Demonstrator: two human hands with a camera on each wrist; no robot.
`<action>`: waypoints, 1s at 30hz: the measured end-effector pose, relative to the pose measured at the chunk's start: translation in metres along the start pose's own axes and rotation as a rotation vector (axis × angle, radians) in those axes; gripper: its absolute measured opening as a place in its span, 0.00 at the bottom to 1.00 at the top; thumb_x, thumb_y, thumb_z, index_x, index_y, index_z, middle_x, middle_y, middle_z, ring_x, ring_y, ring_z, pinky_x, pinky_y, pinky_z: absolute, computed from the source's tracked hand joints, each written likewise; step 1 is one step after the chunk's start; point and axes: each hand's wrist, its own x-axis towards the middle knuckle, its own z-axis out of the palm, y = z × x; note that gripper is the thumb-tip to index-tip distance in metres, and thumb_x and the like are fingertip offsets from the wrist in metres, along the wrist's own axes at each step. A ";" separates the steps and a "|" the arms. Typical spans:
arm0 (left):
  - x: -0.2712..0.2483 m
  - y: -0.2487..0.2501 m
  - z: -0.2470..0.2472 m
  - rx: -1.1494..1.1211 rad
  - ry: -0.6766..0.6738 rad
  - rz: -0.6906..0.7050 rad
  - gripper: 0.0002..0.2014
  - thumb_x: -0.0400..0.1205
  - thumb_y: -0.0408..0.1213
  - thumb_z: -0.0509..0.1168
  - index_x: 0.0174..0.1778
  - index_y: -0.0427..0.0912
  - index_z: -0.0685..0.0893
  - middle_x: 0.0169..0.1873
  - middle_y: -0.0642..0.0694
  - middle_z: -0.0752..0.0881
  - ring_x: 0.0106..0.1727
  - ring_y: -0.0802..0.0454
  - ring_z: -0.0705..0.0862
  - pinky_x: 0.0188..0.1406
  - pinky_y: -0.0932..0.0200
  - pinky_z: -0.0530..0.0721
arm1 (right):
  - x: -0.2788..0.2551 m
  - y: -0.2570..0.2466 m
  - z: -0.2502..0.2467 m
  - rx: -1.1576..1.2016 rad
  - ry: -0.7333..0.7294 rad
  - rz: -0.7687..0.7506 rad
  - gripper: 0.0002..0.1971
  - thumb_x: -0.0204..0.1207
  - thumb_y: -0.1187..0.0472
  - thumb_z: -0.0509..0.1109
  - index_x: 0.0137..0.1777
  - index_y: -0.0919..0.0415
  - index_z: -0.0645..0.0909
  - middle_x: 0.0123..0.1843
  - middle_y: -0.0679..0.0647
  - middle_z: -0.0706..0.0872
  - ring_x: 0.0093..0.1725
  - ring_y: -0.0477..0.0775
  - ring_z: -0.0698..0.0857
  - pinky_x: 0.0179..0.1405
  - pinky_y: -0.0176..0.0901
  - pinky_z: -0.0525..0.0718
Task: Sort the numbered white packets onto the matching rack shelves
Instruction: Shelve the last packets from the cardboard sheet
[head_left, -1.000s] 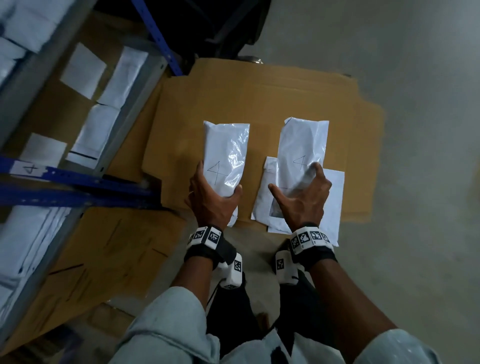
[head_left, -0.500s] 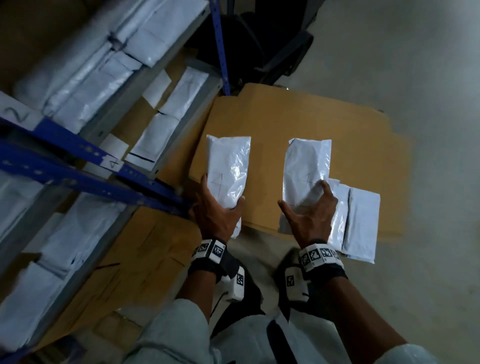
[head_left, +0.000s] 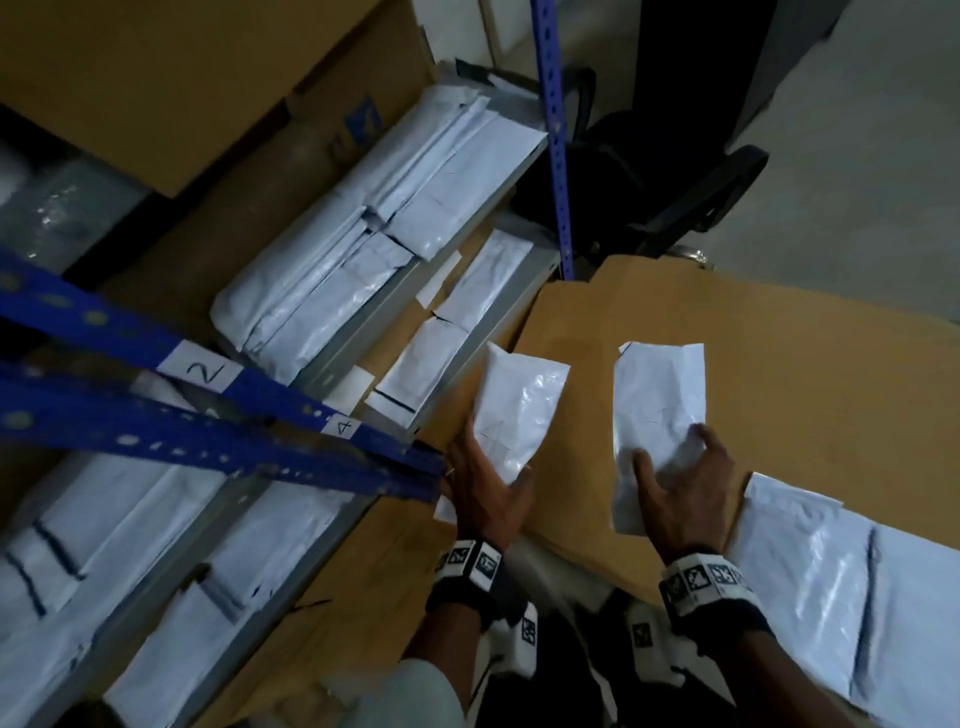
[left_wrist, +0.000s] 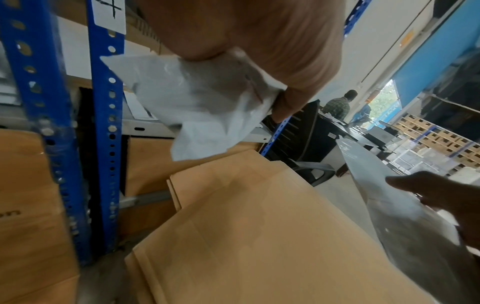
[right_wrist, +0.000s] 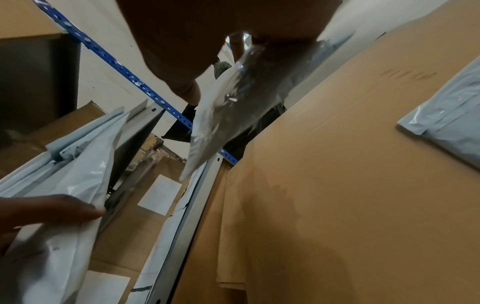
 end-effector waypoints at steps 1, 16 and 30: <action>0.012 0.000 0.000 0.006 0.021 -0.003 0.54 0.66 0.49 0.79 0.85 0.52 0.54 0.72 0.43 0.70 0.72 0.37 0.71 0.74 0.30 0.70 | 0.005 0.001 0.006 0.007 -0.014 0.004 0.40 0.73 0.49 0.82 0.80 0.62 0.68 0.75 0.63 0.75 0.75 0.65 0.74 0.74 0.56 0.74; 0.250 -0.085 0.038 0.244 0.077 -0.052 0.53 0.69 0.42 0.79 0.87 0.48 0.56 0.83 0.38 0.63 0.82 0.33 0.61 0.80 0.29 0.58 | 0.089 0.042 0.143 0.179 -0.122 -0.094 0.32 0.76 0.47 0.57 0.79 0.62 0.71 0.73 0.58 0.75 0.69 0.55 0.75 0.67 0.43 0.69; 0.280 -0.165 0.059 0.341 0.150 -0.093 0.57 0.63 0.30 0.73 0.86 0.61 0.53 0.85 0.48 0.54 0.85 0.40 0.55 0.81 0.33 0.51 | 0.182 -0.082 0.360 0.304 -0.098 -0.333 0.24 0.82 0.76 0.63 0.78 0.77 0.69 0.71 0.71 0.74 0.68 0.42 0.68 0.72 0.17 0.59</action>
